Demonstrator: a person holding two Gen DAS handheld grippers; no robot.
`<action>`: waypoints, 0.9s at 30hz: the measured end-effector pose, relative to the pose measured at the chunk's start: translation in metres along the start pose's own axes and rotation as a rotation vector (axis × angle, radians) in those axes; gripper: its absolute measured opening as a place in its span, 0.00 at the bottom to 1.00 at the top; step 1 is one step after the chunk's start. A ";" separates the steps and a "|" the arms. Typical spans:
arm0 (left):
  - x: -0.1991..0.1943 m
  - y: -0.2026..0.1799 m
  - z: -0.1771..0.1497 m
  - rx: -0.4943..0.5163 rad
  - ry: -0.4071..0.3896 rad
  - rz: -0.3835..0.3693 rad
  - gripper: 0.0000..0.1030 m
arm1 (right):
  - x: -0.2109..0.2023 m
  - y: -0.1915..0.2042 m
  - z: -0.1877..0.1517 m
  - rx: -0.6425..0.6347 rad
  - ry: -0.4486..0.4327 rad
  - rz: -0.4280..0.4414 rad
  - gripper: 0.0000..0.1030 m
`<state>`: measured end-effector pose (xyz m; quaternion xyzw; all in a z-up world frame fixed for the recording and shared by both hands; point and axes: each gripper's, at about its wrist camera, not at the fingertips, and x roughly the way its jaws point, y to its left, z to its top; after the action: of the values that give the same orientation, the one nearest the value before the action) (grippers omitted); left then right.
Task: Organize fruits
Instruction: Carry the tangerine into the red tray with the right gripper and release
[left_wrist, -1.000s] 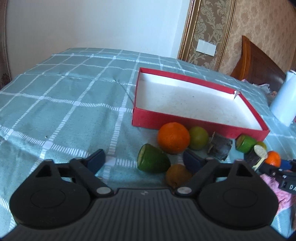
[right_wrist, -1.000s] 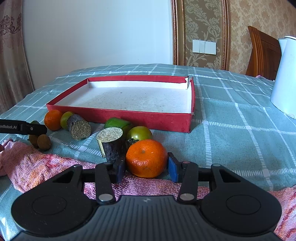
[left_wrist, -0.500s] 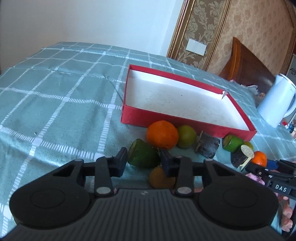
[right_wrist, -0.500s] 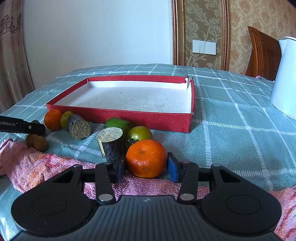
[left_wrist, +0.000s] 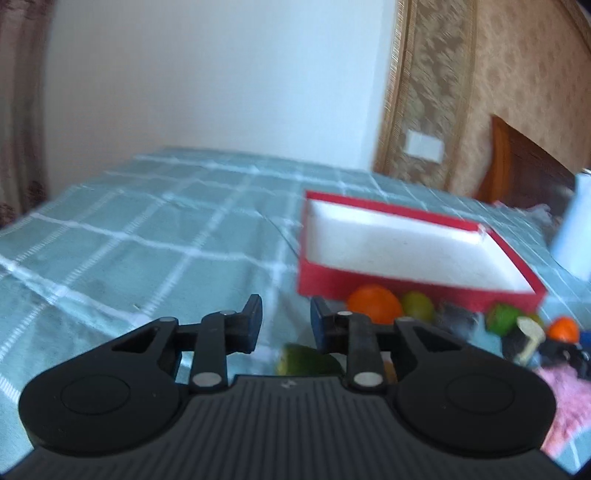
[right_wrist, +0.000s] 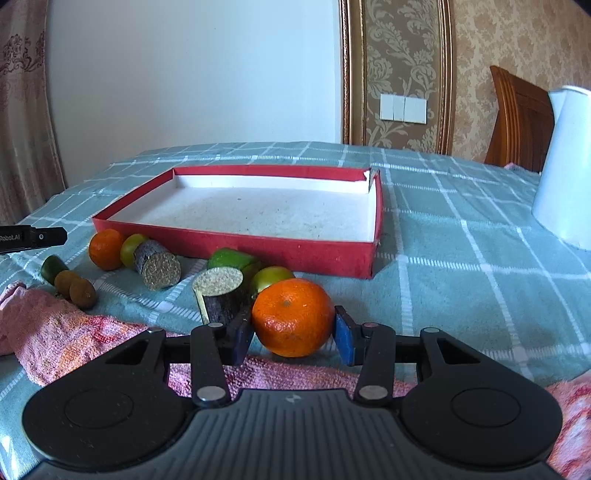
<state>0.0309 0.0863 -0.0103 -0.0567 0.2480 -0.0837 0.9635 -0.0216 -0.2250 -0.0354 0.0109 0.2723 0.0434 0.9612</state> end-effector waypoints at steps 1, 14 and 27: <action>-0.002 0.001 -0.001 -0.012 0.000 -0.020 0.25 | 0.000 -0.001 0.000 0.003 -0.001 0.001 0.44; -0.028 -0.017 -0.018 0.210 -0.035 0.046 0.75 | -0.001 -0.008 0.012 0.008 -0.025 -0.009 0.44; -0.005 -0.024 -0.031 0.198 0.064 0.021 0.45 | 0.011 -0.011 0.047 -0.025 -0.069 -0.036 0.44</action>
<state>0.0078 0.0617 -0.0315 0.0439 0.2699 -0.0994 0.9567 0.0130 -0.2349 -0.0014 -0.0048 0.2385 0.0289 0.9707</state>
